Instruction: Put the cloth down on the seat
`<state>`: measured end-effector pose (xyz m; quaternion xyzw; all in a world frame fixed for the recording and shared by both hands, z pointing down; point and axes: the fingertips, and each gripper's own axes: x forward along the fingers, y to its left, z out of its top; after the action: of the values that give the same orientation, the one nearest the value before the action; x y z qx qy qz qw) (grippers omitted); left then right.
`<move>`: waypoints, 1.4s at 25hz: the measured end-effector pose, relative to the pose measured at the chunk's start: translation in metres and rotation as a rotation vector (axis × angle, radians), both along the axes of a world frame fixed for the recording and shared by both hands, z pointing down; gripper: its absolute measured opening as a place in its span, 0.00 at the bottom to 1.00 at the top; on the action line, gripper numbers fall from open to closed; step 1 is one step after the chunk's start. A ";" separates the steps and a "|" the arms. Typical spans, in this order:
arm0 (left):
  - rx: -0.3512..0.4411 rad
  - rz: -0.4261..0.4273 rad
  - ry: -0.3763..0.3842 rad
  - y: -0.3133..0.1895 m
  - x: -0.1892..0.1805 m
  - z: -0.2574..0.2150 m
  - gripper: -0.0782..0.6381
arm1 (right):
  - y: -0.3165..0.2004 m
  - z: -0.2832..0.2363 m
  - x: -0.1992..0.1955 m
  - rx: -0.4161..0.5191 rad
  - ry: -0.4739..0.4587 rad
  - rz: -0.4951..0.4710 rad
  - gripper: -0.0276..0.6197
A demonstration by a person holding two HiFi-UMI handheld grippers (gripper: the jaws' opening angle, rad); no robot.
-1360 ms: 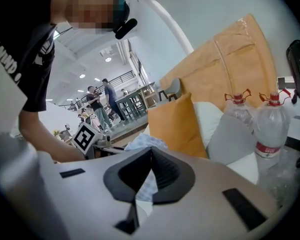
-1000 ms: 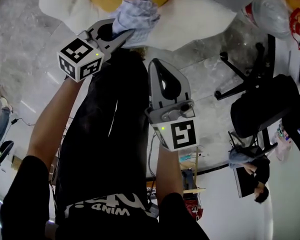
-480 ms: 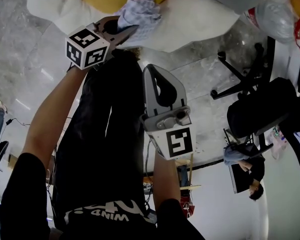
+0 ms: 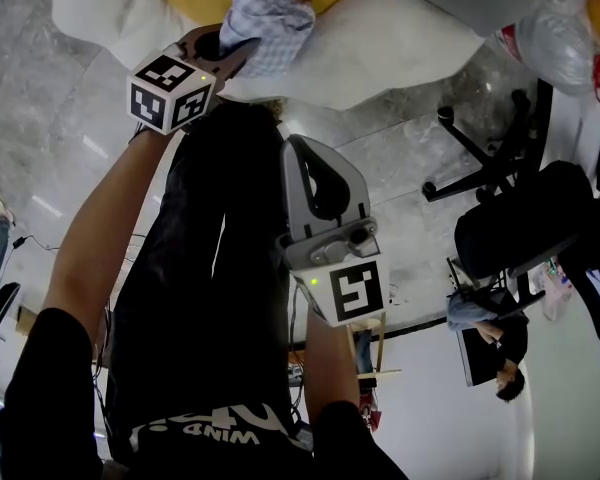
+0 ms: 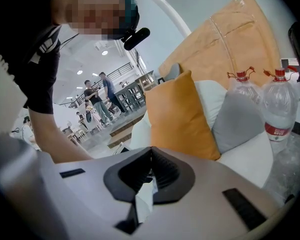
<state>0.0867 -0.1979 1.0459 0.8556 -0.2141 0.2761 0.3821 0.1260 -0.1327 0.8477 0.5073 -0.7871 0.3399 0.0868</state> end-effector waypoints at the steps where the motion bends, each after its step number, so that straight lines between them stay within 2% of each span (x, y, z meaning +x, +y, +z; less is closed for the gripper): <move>1: 0.005 -0.005 -0.013 -0.002 -0.004 0.002 0.22 | -0.001 -0.001 -0.001 0.003 -0.002 -0.001 0.07; 8: 0.014 -0.067 -0.101 -0.014 -0.033 0.017 0.22 | -0.002 0.002 -0.004 -0.001 -0.002 -0.016 0.07; 15: 0.035 -0.054 -0.177 -0.019 -0.046 0.022 0.24 | -0.002 0.003 -0.003 -0.008 -0.002 -0.019 0.07; 18: 0.052 -0.055 -0.210 -0.021 -0.052 0.024 0.31 | -0.002 0.003 -0.007 -0.007 -0.005 -0.023 0.07; 21: 0.056 -0.050 -0.240 -0.020 -0.057 0.028 0.48 | -0.002 0.004 -0.010 -0.007 -0.008 -0.027 0.07; 25: 0.062 -0.069 -0.285 -0.021 -0.068 0.034 0.60 | 0.000 0.005 -0.016 -0.007 -0.008 -0.037 0.07; 30: 0.101 -0.114 -0.284 -0.032 -0.077 0.029 0.68 | 0.002 0.004 -0.020 -0.006 -0.013 -0.036 0.07; 35: 0.102 -0.111 -0.245 -0.035 -0.073 0.021 0.68 | -0.001 0.002 -0.020 0.000 -0.014 -0.031 0.07</move>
<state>0.0140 -0.2331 1.0671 0.8206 -0.3198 0.3458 0.3237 0.1060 -0.1338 0.8498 0.4926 -0.7955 0.3421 0.0866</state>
